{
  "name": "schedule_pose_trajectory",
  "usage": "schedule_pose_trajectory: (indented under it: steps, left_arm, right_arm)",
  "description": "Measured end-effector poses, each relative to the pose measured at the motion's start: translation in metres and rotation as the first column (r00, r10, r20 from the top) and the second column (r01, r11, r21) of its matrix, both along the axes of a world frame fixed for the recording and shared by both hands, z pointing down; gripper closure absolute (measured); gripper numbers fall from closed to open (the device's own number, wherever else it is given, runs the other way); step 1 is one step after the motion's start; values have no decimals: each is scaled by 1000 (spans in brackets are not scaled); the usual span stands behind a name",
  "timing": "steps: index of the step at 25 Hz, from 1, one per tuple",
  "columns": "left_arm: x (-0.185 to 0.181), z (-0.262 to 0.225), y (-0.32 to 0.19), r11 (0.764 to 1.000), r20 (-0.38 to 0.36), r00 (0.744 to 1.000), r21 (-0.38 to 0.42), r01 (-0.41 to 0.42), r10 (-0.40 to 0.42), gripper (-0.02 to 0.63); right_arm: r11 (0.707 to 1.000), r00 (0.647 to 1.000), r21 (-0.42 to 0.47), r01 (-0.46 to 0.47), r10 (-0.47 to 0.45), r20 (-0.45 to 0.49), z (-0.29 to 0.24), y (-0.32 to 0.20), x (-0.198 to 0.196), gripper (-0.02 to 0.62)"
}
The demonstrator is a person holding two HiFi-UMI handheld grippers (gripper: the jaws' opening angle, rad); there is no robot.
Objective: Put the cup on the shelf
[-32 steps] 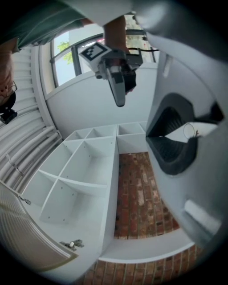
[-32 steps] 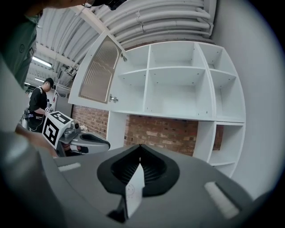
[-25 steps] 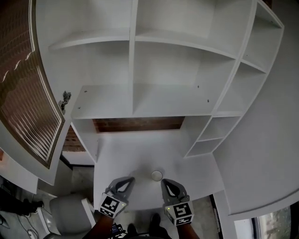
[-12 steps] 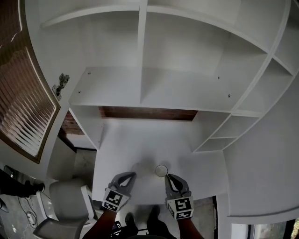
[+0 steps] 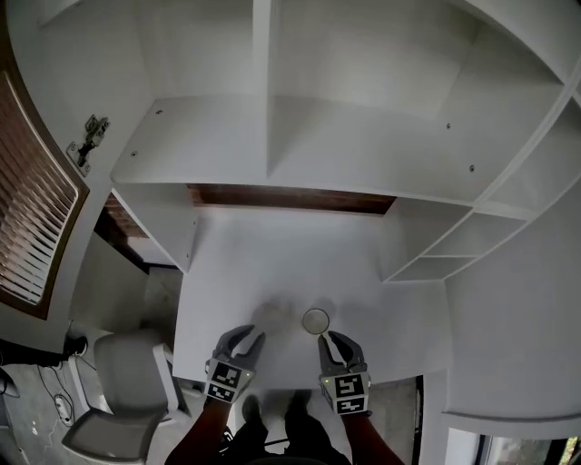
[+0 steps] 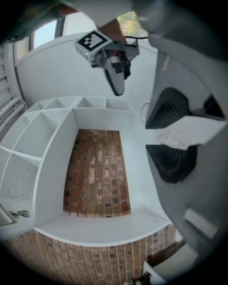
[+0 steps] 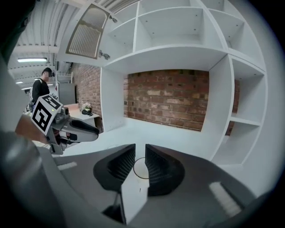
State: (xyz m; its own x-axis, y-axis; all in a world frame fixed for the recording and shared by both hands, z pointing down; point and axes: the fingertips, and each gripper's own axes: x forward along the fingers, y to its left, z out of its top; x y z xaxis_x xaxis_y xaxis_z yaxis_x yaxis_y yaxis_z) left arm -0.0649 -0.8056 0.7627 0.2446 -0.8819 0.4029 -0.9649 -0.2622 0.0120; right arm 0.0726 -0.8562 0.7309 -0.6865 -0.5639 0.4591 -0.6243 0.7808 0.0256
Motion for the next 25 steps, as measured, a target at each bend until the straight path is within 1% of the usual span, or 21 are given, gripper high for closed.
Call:
schedule_pose_trajectory:
  steps: [6,11,17,19,25]
  left_arm:
    - [-1,43,-3,997,4,999,-70,37,-37,441]
    - [-5,77,-4,991,13,997,-107,81,-80,404]
    - [-1,104,-3,982,14,995,-155,104,-103,341]
    - [1,113,-3,981,19,994,-164,105,-103,333]
    - [1,136,-4,976,27,992,-178,127,-124,341]
  right_arm:
    - [998,999,-58,-1,-2,-48,47,-5,3,489]
    - [996,997,-85,-2,-5,-78,75,-6,5,462]
    - [993,995,-118,-5,-7,-99,107,-6,4,419]
    - [992,994,-125,-6,-8,-105,116,-6,3,411]
    - [990,990,-134,-42,24,-137,141,-10,1,396]
